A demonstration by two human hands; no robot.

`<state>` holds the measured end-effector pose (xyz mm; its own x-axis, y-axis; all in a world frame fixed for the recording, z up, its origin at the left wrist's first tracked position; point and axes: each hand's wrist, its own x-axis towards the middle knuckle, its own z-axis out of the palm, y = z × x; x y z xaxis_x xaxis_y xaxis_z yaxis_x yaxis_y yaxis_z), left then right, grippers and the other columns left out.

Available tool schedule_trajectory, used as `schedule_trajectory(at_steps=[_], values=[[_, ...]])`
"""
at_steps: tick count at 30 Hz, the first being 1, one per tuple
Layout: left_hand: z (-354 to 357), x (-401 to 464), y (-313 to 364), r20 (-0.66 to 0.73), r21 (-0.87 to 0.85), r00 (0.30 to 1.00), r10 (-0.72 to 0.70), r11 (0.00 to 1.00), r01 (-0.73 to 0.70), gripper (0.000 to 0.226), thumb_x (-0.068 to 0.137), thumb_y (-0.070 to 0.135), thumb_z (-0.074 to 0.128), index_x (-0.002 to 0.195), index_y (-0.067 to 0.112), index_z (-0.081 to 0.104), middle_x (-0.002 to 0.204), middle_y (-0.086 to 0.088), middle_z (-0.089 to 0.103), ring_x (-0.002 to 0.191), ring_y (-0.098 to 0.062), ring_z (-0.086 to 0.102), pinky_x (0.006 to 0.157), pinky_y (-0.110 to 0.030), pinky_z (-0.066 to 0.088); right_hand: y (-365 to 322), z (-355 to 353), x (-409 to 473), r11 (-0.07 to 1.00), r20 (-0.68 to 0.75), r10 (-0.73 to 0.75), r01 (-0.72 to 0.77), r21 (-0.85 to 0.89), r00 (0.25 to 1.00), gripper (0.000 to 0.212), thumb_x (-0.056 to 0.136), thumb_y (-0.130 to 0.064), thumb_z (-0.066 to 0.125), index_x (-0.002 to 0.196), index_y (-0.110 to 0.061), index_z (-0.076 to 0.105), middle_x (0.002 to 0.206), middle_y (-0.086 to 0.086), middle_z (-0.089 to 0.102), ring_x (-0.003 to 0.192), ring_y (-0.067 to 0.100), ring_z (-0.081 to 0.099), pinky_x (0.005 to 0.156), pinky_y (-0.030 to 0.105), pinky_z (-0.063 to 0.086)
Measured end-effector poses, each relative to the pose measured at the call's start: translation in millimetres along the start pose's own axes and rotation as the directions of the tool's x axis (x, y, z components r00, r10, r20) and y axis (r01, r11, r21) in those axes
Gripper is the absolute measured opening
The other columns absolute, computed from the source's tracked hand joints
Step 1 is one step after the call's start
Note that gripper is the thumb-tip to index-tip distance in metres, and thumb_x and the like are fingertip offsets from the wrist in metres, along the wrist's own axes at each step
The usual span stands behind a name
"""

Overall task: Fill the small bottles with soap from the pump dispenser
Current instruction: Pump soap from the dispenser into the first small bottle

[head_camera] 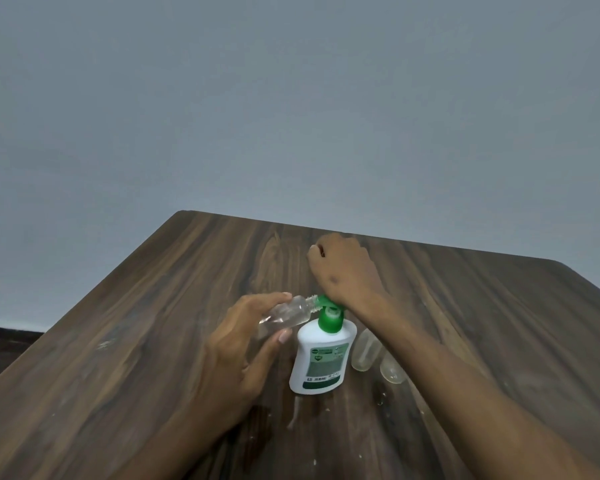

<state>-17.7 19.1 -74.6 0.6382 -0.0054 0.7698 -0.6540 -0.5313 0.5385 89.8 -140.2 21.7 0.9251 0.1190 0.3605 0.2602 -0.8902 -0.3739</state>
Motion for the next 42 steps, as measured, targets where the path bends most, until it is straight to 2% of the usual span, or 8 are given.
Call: schedule_trajectory(at_steps=[8, 12, 16, 20, 24, 29, 37, 42], values=[[1, -1, -3, -0.029, 0.01, 0.999, 0.04, 0.999, -0.04, 0.033, 0.096, 0.021, 0.071, 0.129, 0.02, 0.066, 0.126, 0.019, 0.066, 0.113, -0.008, 0.068, 0.092, -0.019, 0.052, -2, 1, -1, 1.0, -0.022, -0.01, 0.01, -0.013, 1.0, 0.036, 0.101, -0.031, 0.04, 0.067, -0.017, 0.045, 0.066, 0.001, 0.056, 0.057, 0.021, 0.053, 0.055, 0.032, 0.039], [2, -2, -8, -0.047, 0.041, 0.998, 0.052, 0.998, -0.05, 0.034, 0.095, 0.021, 0.071, 0.129, 0.019, 0.067, 0.127, 0.018, 0.066, 0.114, -0.007, 0.067, 0.089, -0.032, 0.055, 0, 3, -3, 1.0, 0.012, 0.02, -0.02, 0.004, 1.0, 0.036, 0.101, -0.028, 0.041, 0.067, -0.016, 0.046, 0.065, 0.001, 0.055, 0.055, 0.019, 0.052, 0.054, 0.031, 0.038], [6, -5, -11, -0.053, 0.072, 0.998, 0.045, 0.997, -0.041, 0.041, 0.096, 0.028, 0.068, 0.132, 0.011, 0.066, 0.127, 0.008, 0.068, 0.114, -0.007, 0.066, 0.091, -0.032, 0.056, -3, -1, -2, 1.0, -0.043, -0.021, 0.02, -0.012, 0.999, 0.038, 0.101, -0.028, 0.04, 0.065, -0.016, 0.042, 0.062, 0.001, 0.051, 0.054, 0.021, 0.049, 0.053, 0.032, 0.036], [6, -5, -14, -0.064, 0.083, 0.997, 0.035, 0.996, -0.03, 0.037, 0.096, 0.029, 0.068, 0.129, 0.013, 0.068, 0.124, 0.012, 0.067, 0.115, -0.001, 0.063, 0.087, -0.04, 0.056, -2, 3, -2, 1.0, -0.021, -0.004, 0.004, -0.018, 1.0, 0.036, 0.1, -0.026, 0.041, 0.066, -0.015, 0.043, 0.063, 0.002, 0.053, 0.056, 0.022, 0.051, 0.051, 0.032, 0.034], [4, -4, -9, -0.066, 0.092, 0.997, 0.03, 0.995, -0.024, 0.036, 0.095, 0.029, 0.068, 0.128, 0.013, 0.068, 0.124, 0.012, 0.067, 0.114, 0.0, 0.061, 0.089, -0.032, 0.053, -3, 0, 0, 0.999, -0.063, -0.034, 0.032, -0.034, 0.997, 0.037, 0.101, -0.026, 0.041, 0.065, -0.016, 0.041, 0.063, 0.002, 0.051, 0.054, 0.02, 0.047, 0.051, 0.032, 0.031], [2, -4, -11, -0.055, 0.102, 0.998, 0.03, 0.995, -0.025, 0.036, 0.096, 0.026, 0.068, 0.131, 0.017, 0.067, 0.126, 0.015, 0.066, 0.117, 0.001, 0.061, 0.091, -0.036, 0.052, -3, 3, 2, 1.0, -0.019, -0.019, 0.019, -0.023, 1.0, 0.036, 0.098, -0.025, 0.042, 0.064, -0.017, 0.038, 0.06, 0.0, 0.047, 0.051, 0.018, 0.042, 0.053, 0.031, 0.034], [2, -4, -11, -0.043, 0.097, 0.999, 0.026, 0.995, -0.022, 0.037, 0.096, 0.029, 0.066, 0.131, 0.018, 0.067, 0.127, 0.015, 0.066, 0.116, 0.0, 0.061, 0.094, -0.026, 0.048, -1, 3, 2, 1.0, 0.001, -0.017, 0.017, -0.026, 1.0, 0.034, 0.099, -0.027, 0.041, 0.067, -0.015, 0.044, 0.063, 0.001, 0.053, 0.055, 0.021, 0.049, 0.054, 0.032, 0.037], [2, -3, -10, -0.027, 0.098, 0.999, 0.028, 0.995, -0.026, 0.036, 0.097, 0.031, 0.064, 0.131, 0.02, 0.066, 0.126, 0.017, 0.065, 0.117, 0.001, 0.059, 0.091, -0.034, 0.051, 2, 6, -1, 1.0, 0.019, 0.006, -0.006, -0.009, 1.0, 0.033, 0.098, -0.027, 0.042, 0.067, -0.014, 0.045, 0.065, 0.003, 0.055, 0.059, 0.025, 0.053, 0.054, 0.033, 0.038]])
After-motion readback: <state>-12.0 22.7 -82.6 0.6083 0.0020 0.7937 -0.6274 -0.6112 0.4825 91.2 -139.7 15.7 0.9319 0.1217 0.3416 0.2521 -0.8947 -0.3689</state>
